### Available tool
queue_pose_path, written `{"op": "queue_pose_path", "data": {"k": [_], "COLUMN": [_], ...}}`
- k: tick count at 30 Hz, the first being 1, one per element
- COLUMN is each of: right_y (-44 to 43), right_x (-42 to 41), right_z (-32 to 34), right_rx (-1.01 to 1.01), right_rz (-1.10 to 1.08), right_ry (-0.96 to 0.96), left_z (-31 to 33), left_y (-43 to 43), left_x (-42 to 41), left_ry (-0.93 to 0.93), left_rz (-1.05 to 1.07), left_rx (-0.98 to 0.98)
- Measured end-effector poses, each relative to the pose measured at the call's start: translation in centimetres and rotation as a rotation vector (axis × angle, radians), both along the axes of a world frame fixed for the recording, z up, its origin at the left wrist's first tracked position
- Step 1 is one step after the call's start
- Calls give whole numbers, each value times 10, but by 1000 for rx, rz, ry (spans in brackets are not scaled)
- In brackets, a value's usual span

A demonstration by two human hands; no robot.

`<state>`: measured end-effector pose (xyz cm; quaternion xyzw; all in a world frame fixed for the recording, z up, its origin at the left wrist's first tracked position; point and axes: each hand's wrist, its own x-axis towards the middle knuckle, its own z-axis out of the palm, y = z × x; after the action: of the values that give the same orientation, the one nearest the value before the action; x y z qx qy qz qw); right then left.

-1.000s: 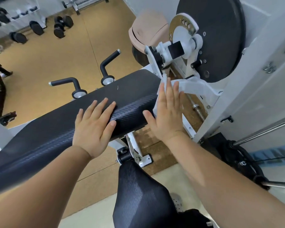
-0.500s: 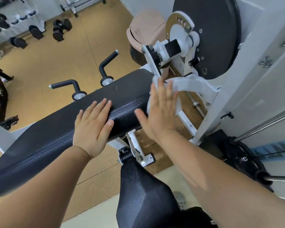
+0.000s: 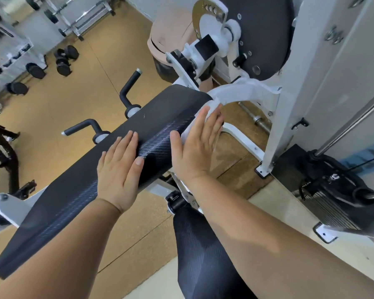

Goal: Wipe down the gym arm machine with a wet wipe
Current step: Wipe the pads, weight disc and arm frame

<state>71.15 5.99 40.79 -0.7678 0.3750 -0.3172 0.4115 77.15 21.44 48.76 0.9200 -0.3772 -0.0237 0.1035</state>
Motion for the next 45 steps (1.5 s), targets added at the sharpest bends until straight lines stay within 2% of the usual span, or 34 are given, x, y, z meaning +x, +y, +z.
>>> {"op": "queue_pose_path", "data": {"k": [2, 6, 8, 9, 13, 14, 16, 20, 22, 24, 26, 28, 29, 30, 31, 33, 35, 36, 38, 39, 40, 42, 43, 44, 45], "right_y": [24, 62, 42, 30, 27, 49, 97, 230, 246, 213, 167, 131, 131, 144, 161, 216, 271, 280, 255, 236, 216, 179, 174, 182, 200], "right_x": [0, -24, -28, -26, 2, 10, 16, 8, 6, 9, 15, 24, 31, 38, 43, 42, 29, 22, 17, 18, 22, 25, 29, 34, 39], "right_z": [-1, -33, -36, -31, 4, 10, 12, -7, -14, -9, 6, 28, 40, 46, 48, 41, 17, 8, 8, 17, 25, 38, 40, 42, 35], "right_rx": [-55, -626, -841, -828, -203, -135, -186, -543, -695, -760, -522, -172, -80, -112, -237, -520, -696, -782, -921, -929, -838, -446, -261, -158, -146], "right_rz": [61, 452, 504, 465, -36, -94, -34, 415, 550, 474, 193, -106, -188, -219, -182, 118, 460, 548, 605, 521, 361, 15, -88, -127, -122], "right_ry": [47, 260, 313, 309, 188, 177, 191, 284, 280, 334, 361, 277, 252, 266, 288, 310, 326, 322, 337, 392, 433, 388, 320, 297, 316], "left_z": [1, 9, 17, 20, 18, 16, 9, 0, -4, -8, -8, -6, -6, -7, -8, -9, -9, -9, -10, -10, -9, -7, -5, -4, -3], "left_y": [3, 15, 29, 40, 113, 137, 170, 232, 251, 260, 263, 263, 264, 265, 267, 268, 268, 269, 272, 274, 274, 274, 274, 277, 282], "left_x": [1, 7, 6, 4, 10, 15, 24, 43, 47, 48, 51, 53, 53, 53, 54, 56, 58, 59, 60, 60, 60, 59, 58, 58, 57], "left_ry": [52, 340, 429, 410, 130, 73, -9, -126, -141, -116, -44, 42, 77, 102, 120, 153, 175, 176, 168, 171, 188, 239, 261, 274, 263], "left_rz": [-9, -5, 2, -9, -58, -57, -26, -36, -99, -175, -191, -171, -171, -179, -190, -201, -204, -213, -245, -250, -243, -200, -167, -134, -105], "left_rx": [-81, -360, -448, -456, -336, -299, -252, -196, -176, -161, -210, -302, -335, -361, -384, -422, -441, -445, -460, -471, -478, -485, -501, -529, -561]}}
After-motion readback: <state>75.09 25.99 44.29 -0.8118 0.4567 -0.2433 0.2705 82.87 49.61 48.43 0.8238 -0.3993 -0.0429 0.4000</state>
